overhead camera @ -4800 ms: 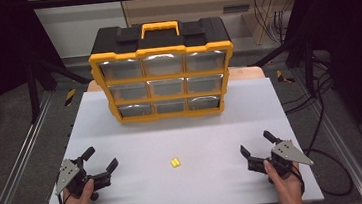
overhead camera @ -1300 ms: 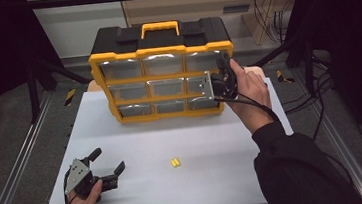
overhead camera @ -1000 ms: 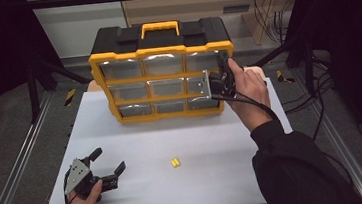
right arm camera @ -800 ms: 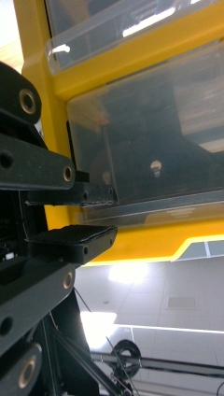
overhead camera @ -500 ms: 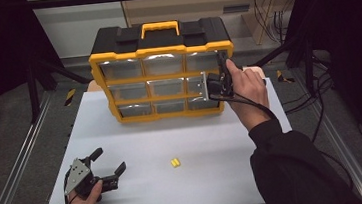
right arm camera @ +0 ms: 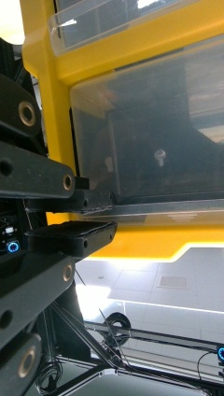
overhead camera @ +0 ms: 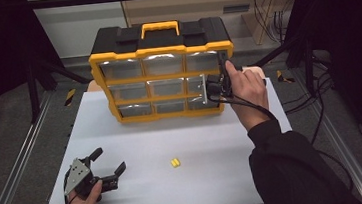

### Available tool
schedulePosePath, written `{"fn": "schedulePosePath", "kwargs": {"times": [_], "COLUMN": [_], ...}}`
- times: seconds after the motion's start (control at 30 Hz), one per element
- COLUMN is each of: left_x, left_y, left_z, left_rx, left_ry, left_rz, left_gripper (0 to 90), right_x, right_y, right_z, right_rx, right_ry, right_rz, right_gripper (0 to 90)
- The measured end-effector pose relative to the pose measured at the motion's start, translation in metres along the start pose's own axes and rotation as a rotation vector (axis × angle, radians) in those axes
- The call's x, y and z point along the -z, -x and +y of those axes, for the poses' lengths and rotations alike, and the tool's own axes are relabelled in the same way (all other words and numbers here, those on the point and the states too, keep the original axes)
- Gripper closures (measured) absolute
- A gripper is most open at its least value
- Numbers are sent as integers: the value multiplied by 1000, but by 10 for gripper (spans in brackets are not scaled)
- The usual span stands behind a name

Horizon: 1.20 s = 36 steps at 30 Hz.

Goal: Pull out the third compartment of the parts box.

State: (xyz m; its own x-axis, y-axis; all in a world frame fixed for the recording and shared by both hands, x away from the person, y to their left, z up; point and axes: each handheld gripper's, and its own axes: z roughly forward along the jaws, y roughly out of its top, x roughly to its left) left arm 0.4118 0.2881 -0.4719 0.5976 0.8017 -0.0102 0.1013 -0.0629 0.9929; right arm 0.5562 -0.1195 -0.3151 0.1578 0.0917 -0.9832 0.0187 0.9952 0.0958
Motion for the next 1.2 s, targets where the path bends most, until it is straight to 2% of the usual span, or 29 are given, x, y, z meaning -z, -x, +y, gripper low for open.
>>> {"fn": "schedulePosePath", "kwargs": {"times": [0.4, 0.97, 1.2], "left_x": [0, 0, 1], "left_y": [0, 0, -1], "left_z": [0, 1, 1], "left_rx": [-1, -2, 0], "left_ry": [2, 3, 10], "left_rz": [2, 2, 12], "left_gripper": [11, 11, 11], "right_x": [11, 37, 47], "right_y": [2, 6, 7], "right_z": [0, -3, -5], "right_rx": [-1, 0, 26], "right_ry": [16, 29, 30], "right_rz": [1, -6, 2], "right_gripper": [832, 835, 844]}}
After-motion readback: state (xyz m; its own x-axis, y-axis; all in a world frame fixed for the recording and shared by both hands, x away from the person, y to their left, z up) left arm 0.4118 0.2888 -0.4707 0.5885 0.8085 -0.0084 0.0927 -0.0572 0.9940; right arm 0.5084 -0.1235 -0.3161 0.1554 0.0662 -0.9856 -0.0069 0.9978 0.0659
